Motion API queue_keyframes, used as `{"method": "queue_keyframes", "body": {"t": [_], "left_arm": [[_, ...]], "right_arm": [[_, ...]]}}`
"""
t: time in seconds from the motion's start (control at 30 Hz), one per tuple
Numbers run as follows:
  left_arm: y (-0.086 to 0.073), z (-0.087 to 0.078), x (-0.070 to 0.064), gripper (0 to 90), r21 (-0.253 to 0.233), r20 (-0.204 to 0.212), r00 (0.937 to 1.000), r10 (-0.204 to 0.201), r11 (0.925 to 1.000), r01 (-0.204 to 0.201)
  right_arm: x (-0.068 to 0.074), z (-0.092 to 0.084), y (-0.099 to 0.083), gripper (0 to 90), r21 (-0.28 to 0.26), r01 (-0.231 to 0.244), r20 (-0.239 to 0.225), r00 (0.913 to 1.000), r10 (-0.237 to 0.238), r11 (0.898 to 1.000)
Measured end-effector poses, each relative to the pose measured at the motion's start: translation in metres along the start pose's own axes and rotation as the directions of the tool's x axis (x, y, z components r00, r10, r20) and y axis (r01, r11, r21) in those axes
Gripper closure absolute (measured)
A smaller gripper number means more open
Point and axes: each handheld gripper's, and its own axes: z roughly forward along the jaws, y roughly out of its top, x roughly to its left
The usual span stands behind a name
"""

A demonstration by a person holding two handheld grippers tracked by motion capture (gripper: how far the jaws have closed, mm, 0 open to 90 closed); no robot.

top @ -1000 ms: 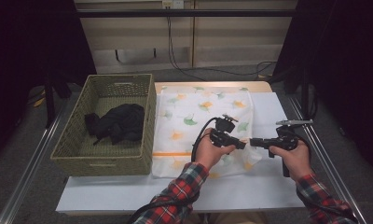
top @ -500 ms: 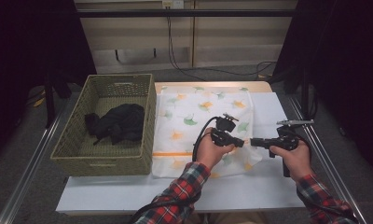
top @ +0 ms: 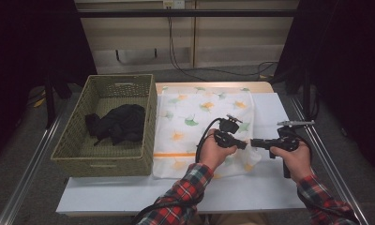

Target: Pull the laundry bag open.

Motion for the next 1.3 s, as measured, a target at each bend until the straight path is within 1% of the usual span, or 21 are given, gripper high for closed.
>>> {"method": "queue_keyframes", "body": {"t": [0.03,0.07,0.1,0.13,0.17,0.2,0.3,0.47,0.5,0.53,0.57,0.63,0.77,0.83,0.9,1.0,1.07,1.1,1.13,1.17,1.3], "left_arm": [[-0.0001,-0.0004,0.0003,89.4,0.003,0.001,0.9999,0.012,0.9999,-0.012],[-0.0008,0.0000,-0.0008,89.5,-0.010,-0.001,1.0000,0.003,0.9999,-0.003],[-0.0014,-0.0012,0.0000,89.6,-0.007,0.001,0.9998,0.021,0.9998,-0.021],[-0.0019,-0.0008,-0.0013,89.7,-0.026,0.001,0.9999,0.013,0.9996,-0.013],[-0.0028,-0.0021,-0.0003,89.7,-0.026,-0.005,0.9992,0.040,0.9989,-0.040],[-0.0034,-0.0021,-0.0010,89.8,-0.039,-0.008,0.9995,0.030,0.9988,-0.030],[-0.0038,-0.0031,-0.0016,89.7,-0.025,-0.021,0.9989,0.042,0.9988,-0.043],[-0.0051,0.0005,-0.0018,88.8,-0.037,-0.022,0.9995,0.023,0.9990,-0.024],[-0.0050,0.0006,-0.0007,88.2,-0.027,-0.024,0.9988,0.043,0.9987,-0.044],[-0.0055,0.0019,-0.0012,86.4,-0.042,-0.026,0.9987,0.044,0.9981,-0.045],[-0.0056,0.0023,-0.0006,86.0,-0.040,-0.020,0.9980,0.060,0.9974,-0.060],[-0.0055,0.0027,-0.0012,85.2,-0.039,-0.029,0.9974,0.067,0.9969,-0.068],[-0.0051,0.0035,0.0002,89.5,-0.024,-0.024,0.9980,0.058,0.9980,-0.058],[-0.0050,0.0042,-0.0012,89.9,-0.034,-0.023,0.9994,0.025,0.9991,-0.026],[-0.0045,0.0031,-0.0012,90.0,-0.018,-0.027,0.9988,0.040,0.9990,-0.040],[-0.0035,0.0020,-0.0027,90.0,-0.007,-0.031,0.9992,0.024,0.9997,-0.024],[-0.0029,0.0011,-0.0043,90.0,-0.011,-0.030,0.9995,0.002,0.9999,-0.002],[-0.0023,-0.0004,-0.0038,90.0,-0.005,-0.026,0.9996,0.014,0.9999,-0.015],[-0.0016,-0.0017,-0.0045,90.0,-0.003,-0.030,0.9995,0.013,0.9999,-0.013],[-0.0012,-0.0026,-0.0046,90.0,-0.001,-0.026,0.9996,0.013,0.9999,-0.013],[0.0002,-0.0054,-0.0027,90.0,-0.008,-0.007,0.9998,-0.018,0.9998,0.018]], "right_arm": [[0.0000,0.0001,0.0000,87.2,0.000,0.000,0.000,1.0000,0.000,1.000],[0.0001,0.0000,-0.0001,87.2,0.000,-0.002,-0.001,1.0000,0.002,1.000],[0.0001,-0.0002,0.0000,87.2,-0.001,-0.001,-0.005,1.0000,0.001,1.000],[0.0000,-0.0003,0.0000,87.2,-0.001,-0.002,-0.006,1.0000,0.002,1.000],[-0.0003,-0.0004,0.0001,87.2,-0.003,-0.001,-0.005,1.0000,0.001,1.000],[-0.0002,-0.0008,0.0004,87.2,-0.005,-0.006,-0.010,0.9999,0.006,1.000],[0.0002,-0.0007,0.0006,87.2,-0.007,-0.005,-0.011,0.9999,0.005,1.000],[-0.0010,0.0000,-0.0004,87.2,-0.005,-0.009,-0.007,0.9999,0.009,1.000],[-0.0009,0.0001,-0.0004,87.2,-0.003,-0.010,-0.008,0.9999,0.010,1.000],[-0.0008,0.0000,-0.0004,87.2,-0.002,-0.008,-0.007,0.9999,0.008,1.000],[-0.0009,-0.0004,-0.0003,87.2,-0.004,-0.008,-0.007,0.9999,0.008,1.000],[-0.0011,-0.0008,-0.0001,87.2,-0.004,-0.011,-0.008,0.9999,0.011,1.000],[-0.0007,-0.0004,-0.0002,87.2,-0.006,-0.011,-0.012,0.9999,0.011,1.000],[-0.0007,-0.0003,-0.0002,87.2,-0.007,-0.011,-0.013,0.9998,0.011,1.000],[-0.0009,-0.0009,-0.0003,87.3,-0.001,-0.023,-0.016,0.9996,0.023,1.000],[-0.0015,-0.0018,-0.0002,87.3,0.003,-0.032,-0.019,0.9993,0.032,0.999],[-0.0018,-0.0019,-0.0005,87.4,0.002,-0.026,-0.019,0.9995,0.026,1.000],[-0.0020,-0.0026,-0.0006,87.4,0.003,-0.026,-0.019,0.9995,0.026,1.000],[-0.0020,-0.0032,-0.0005,87.4,0.004,-0.028,-0.021,0.9994,0.028,1.000],[-0.0022,-0.0038,-0.0004,87.4,0.003,-0.029,-0.025,0.9993,0.029,1.000],[-0.0028,-0.0057,-0.0004,87.4,0.001,-0.037,-0.023,0.9991,0.037,0.999]]}}
